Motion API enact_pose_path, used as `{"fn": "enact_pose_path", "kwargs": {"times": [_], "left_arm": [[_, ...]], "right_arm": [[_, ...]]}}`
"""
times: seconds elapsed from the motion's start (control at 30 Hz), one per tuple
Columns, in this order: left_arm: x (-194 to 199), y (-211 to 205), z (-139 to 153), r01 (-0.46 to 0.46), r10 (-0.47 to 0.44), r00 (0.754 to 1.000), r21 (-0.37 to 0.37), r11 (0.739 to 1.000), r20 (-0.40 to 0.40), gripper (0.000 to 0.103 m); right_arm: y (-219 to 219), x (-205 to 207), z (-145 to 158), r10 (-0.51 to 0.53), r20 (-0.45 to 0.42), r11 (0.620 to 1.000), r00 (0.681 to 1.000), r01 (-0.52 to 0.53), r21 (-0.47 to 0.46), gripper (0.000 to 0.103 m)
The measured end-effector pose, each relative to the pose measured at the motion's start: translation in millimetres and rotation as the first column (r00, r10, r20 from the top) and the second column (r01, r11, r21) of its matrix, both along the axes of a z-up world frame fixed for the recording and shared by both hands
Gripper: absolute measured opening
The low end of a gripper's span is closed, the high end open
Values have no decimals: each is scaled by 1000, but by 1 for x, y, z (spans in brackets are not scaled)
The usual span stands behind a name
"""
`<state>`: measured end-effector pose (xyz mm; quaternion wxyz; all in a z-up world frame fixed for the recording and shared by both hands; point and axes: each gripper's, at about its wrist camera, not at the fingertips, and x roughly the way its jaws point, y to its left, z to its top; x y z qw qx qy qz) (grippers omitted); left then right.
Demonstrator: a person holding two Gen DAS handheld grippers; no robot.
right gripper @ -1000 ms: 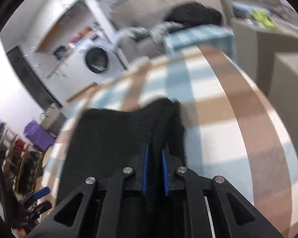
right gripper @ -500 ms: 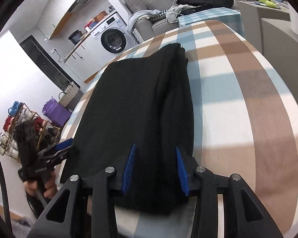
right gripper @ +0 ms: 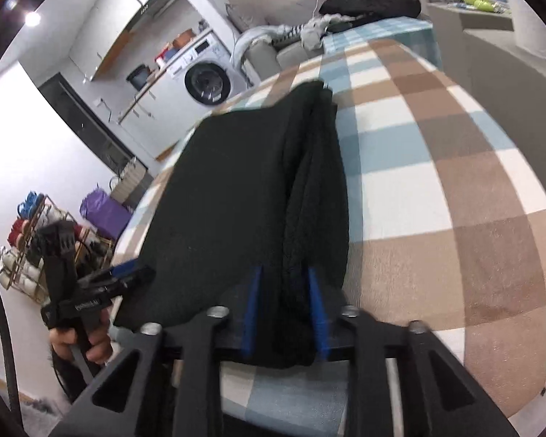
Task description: Fold small clothes
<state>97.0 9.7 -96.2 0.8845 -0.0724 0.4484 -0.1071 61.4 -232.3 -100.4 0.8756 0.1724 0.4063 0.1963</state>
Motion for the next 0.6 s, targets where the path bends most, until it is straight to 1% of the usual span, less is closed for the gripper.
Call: {"fn": "enact_pose_path", "kwargs": {"times": [0.03,0.2,0.3,0.37,0.4,0.43,0.47,0.5,0.57,0.6], "left_arm": [[0,-1,0,0,0,1000,4,1000,3,82],[2,-5,0,-4,4,1000,17,1000,12,81],[4,-3,1,3,-3,1000,6,1000,16,74],[5,-1,1,3,-3,1000,-12,1000,15,61],[6,0,1,4,-4,1000,-19,1000,14,57],[6,0,1,11,-10,1000,-32,999,12,45],[7,0,0,24,-24,1000,-48,999,9,34],[8,-1,0,31,-31,999,-54,998,7,32],[7,-3,0,34,-34,999,-40,999,21,25],[8,-4,0,39,-39,999,-35,999,25,25]], "right_arm": [[-1,3,-1,-5,1,1000,1000,5,-1,39],[-2,20,-13,-48,-25,999,999,48,14,44],[0,22,-14,-45,-25,999,999,45,12,44],[1,23,-14,-42,-23,999,999,42,14,42],[2,23,-15,-33,-23,999,999,33,19,37],[3,23,-15,-27,-23,999,999,27,28,33],[4,23,-16,-20,-26,999,999,20,31,31],[6,23,-16,-15,-23,1000,1000,16,25,29],[10,23,-15,-12,-17,1000,1000,12,12,27],[11,23,-15,-11,-15,1000,1000,11,8,27]]}}
